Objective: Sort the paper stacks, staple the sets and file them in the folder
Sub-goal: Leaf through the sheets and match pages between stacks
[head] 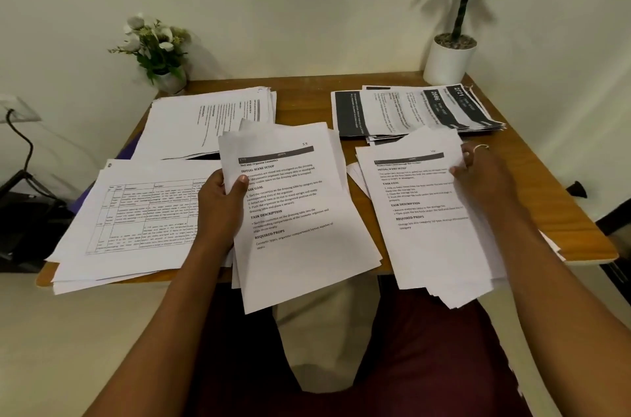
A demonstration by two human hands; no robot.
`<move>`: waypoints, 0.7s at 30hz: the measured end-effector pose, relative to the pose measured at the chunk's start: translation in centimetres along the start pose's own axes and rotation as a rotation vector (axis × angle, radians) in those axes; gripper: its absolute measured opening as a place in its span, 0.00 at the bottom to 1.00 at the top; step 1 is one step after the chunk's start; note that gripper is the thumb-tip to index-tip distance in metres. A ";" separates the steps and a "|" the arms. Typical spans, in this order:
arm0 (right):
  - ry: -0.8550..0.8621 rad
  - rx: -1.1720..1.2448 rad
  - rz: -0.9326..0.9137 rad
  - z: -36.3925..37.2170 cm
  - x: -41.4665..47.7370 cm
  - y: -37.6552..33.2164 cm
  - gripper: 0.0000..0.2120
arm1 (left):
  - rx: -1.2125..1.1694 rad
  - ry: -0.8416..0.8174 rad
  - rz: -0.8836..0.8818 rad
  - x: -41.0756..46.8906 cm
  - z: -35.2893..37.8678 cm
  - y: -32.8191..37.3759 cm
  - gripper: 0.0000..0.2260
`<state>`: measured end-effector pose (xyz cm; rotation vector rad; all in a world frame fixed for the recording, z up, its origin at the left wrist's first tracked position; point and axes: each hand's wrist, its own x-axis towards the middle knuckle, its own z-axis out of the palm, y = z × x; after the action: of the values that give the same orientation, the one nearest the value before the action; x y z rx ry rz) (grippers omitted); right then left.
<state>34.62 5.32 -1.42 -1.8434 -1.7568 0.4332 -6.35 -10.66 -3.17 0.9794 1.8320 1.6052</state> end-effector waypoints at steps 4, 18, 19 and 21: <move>0.201 -0.187 -0.078 1.1 -0.1 -1.3 0.24 | 0.002 -0.001 -0.009 0.0 0.0 0.0 0.11; -0.315 0.467 -0.189 10.0 -7.9 -15.0 0.24 | -0.021 0.007 0.015 0.0 -0.1 0.0 0.10; -0.285 0.511 -0.168 10.2 -8.1 -15.3 0.25 | -0.025 0.007 0.016 0.0 -0.1 0.0 0.10; -0.253 0.585 -0.132 10.3 -8.3 -15.8 0.27 | -0.026 0.004 0.017 0.0 -0.1 0.0 0.09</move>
<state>15.09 -1.27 -1.48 -1.2933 -1.6587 1.0386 -6.44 -10.73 -3.13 0.9834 1.8059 1.6386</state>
